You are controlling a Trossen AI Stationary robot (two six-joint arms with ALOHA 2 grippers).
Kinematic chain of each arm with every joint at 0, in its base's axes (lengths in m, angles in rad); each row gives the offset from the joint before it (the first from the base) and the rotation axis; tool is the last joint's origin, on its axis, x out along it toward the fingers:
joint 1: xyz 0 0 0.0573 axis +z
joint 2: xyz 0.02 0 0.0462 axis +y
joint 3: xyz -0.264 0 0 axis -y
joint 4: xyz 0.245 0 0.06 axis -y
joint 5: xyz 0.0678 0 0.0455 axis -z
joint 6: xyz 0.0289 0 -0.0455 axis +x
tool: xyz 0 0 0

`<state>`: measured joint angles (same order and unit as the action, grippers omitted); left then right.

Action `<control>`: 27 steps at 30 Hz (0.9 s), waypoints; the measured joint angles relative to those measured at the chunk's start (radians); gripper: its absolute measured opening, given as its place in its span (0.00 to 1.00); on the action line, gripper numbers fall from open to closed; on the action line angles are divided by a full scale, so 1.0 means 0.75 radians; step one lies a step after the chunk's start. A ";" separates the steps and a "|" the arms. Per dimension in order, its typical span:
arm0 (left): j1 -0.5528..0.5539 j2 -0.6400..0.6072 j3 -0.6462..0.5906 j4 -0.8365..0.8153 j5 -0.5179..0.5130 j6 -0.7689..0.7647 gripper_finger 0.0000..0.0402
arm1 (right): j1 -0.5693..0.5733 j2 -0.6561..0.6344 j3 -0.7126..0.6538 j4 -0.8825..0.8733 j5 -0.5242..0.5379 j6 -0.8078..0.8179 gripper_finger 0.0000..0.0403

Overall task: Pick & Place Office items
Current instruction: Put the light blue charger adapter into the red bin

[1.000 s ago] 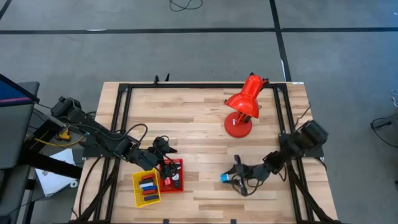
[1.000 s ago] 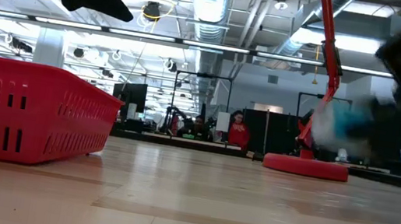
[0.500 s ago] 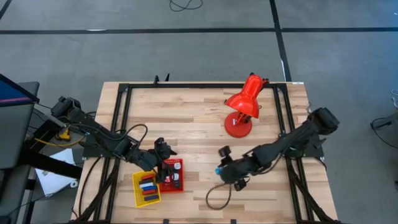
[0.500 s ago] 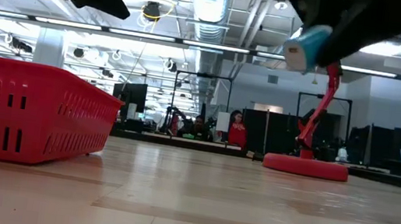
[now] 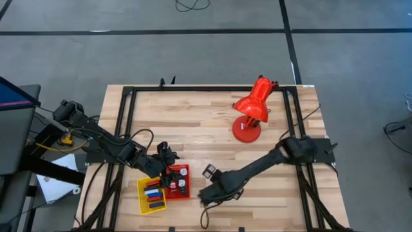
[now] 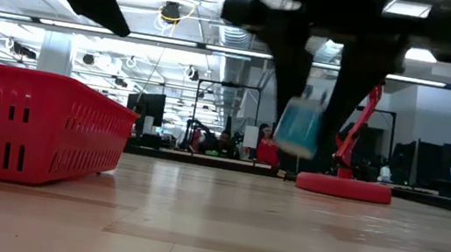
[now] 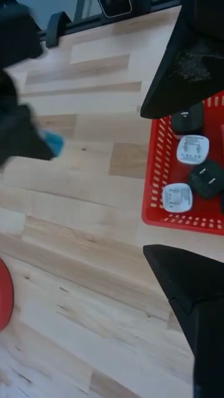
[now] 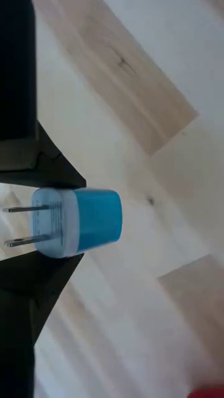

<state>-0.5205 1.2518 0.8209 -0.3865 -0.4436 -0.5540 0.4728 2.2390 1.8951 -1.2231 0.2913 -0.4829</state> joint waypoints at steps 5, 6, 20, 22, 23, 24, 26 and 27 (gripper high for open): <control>0.000 0.000 0.000 -0.002 0.000 0.000 0.85 | -0.010 0.216 0.259 -0.182 0.015 -0.084 0.33; 0.000 0.000 0.000 -0.003 0.000 0.000 0.85 | -0.014 0.244 0.296 -0.199 0.020 -0.089 0.33; 0.000 0.000 0.000 -0.014 0.000 0.000 0.85 | -0.032 0.315 0.378 -0.196 -0.008 -0.123 0.39; 0.000 0.000 0.000 -0.014 0.000 0.000 0.85 | -0.033 0.315 0.378 -0.193 -0.008 -0.102 0.41; 0.000 0.000 0.000 -0.014 0.000 0.000 0.85 | -0.033 0.315 0.378 -0.191 -0.012 -0.101 0.42; 0.000 0.000 0.000 -0.014 0.000 0.000 0.85 | -0.033 0.315 0.378 -0.180 -0.028 -0.099 0.42; 0.000 0.000 0.000 -0.014 0.000 0.000 0.85 | -0.032 0.314 0.378 -0.155 -0.082 -0.087 0.43; 0.000 0.000 0.000 -0.014 0.000 0.000 0.85 | -0.032 0.315 0.378 -0.147 -0.108 -0.088 0.43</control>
<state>-0.5205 1.2518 0.8209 -0.3969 -0.4435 -0.5541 0.4492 2.4752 2.1788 -1.3336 0.2102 -0.5488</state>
